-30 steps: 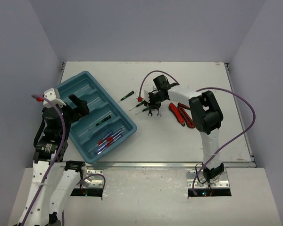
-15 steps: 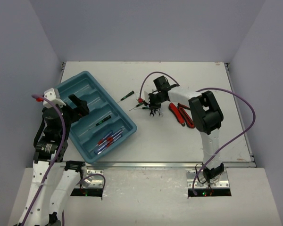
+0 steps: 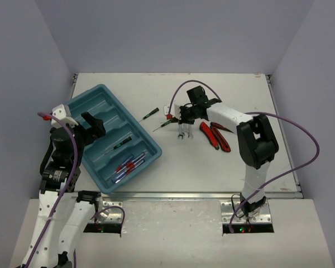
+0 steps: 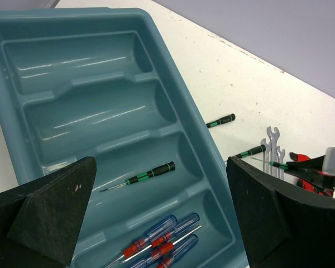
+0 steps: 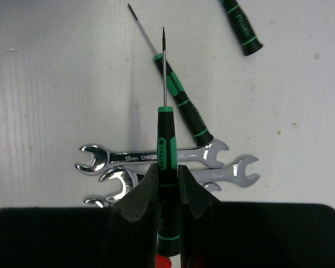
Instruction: Sort the tools into containers
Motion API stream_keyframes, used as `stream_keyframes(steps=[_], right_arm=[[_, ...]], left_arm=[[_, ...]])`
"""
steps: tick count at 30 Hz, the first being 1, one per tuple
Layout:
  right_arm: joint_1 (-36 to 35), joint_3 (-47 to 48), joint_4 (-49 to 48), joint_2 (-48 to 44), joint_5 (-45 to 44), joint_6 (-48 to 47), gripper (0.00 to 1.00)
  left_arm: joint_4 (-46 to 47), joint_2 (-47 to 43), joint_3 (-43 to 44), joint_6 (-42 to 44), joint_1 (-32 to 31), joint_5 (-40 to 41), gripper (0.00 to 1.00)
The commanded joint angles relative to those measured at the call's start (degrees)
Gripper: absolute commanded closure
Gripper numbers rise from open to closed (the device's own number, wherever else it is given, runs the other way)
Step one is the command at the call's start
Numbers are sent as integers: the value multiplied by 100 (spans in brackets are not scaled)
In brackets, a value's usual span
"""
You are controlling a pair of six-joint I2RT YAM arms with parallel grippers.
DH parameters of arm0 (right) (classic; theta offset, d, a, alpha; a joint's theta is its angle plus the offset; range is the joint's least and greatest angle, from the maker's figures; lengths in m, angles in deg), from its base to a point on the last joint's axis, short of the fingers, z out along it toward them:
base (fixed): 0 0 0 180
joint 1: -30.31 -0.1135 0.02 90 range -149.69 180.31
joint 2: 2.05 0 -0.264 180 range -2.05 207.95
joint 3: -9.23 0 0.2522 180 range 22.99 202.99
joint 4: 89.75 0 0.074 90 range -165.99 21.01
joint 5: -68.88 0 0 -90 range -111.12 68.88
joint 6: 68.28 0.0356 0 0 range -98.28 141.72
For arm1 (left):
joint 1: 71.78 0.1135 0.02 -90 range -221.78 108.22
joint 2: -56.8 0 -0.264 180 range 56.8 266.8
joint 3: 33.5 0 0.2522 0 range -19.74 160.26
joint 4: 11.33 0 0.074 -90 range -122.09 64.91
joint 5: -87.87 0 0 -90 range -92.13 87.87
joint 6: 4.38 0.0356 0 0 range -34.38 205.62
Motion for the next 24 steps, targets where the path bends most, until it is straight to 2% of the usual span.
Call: stream_keyframes(steps=[1, 7, 11, 17, 24], right_arm=[[-24, 66, -415, -728, 65, 342, 100], [-376, -232, -1096, -1327, 714, 948, 100], [-1173, -454, -1509, -1392, 925, 711, 100], [-2118, 123, -2369, -484, 1033, 763, 100], [-2651, 1601, -2317, 1077, 482, 478, 98]], left_arm=[[246, -12, 103, 71, 46, -10, 0], [179, -50, 138, 25, 46, 199, 0], [129, -95, 168, -22, 47, 392, 0], [15, -239, 210, -135, 72, 777, 0], [40, -180, 197, -116, 87, 698, 0]])
